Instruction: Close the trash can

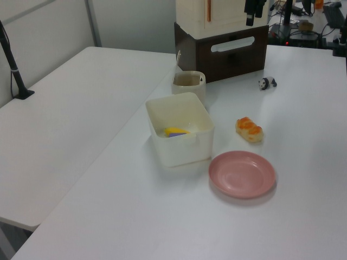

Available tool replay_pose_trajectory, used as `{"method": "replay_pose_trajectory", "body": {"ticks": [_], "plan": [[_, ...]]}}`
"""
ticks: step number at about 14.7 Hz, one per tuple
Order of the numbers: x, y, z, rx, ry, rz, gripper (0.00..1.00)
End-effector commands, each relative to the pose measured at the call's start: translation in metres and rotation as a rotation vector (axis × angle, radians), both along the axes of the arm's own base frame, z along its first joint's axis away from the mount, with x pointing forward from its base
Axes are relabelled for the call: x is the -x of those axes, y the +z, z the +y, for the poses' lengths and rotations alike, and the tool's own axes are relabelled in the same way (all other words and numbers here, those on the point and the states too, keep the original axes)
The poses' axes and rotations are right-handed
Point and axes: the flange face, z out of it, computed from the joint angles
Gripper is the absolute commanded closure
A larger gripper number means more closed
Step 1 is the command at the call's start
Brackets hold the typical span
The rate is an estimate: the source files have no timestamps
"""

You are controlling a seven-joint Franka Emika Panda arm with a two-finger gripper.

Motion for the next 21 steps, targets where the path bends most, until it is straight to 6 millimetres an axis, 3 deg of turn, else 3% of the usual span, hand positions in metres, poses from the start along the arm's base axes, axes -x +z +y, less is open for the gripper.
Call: {"method": "replay_pose_trajectory", "body": {"ticks": [1, 11, 12, 13, 14, 15, 17, 21], "plan": [[0.008, 0.002, 0.002, -0.025, 0.009, 0.002, 0.0], [0.008, 0.001, 0.003, -0.02, 0.014, 0.003, 0.01], [0.007, 0.0, 0.004, -0.017, 0.028, 0.003, 0.25], [0.007, 0.0, 0.005, -0.016, 0.055, -0.001, 0.69], [0.006, 0.0, 0.005, -0.014, 0.072, -0.002, 0.94], [0.001, -0.005, 0.007, -0.014, 0.095, -0.001, 1.0], [-0.011, -0.016, 0.005, -0.016, 0.095, 0.009, 1.0], [-0.079, -0.039, -0.001, -0.027, 0.038, -0.029, 1.0]]}}
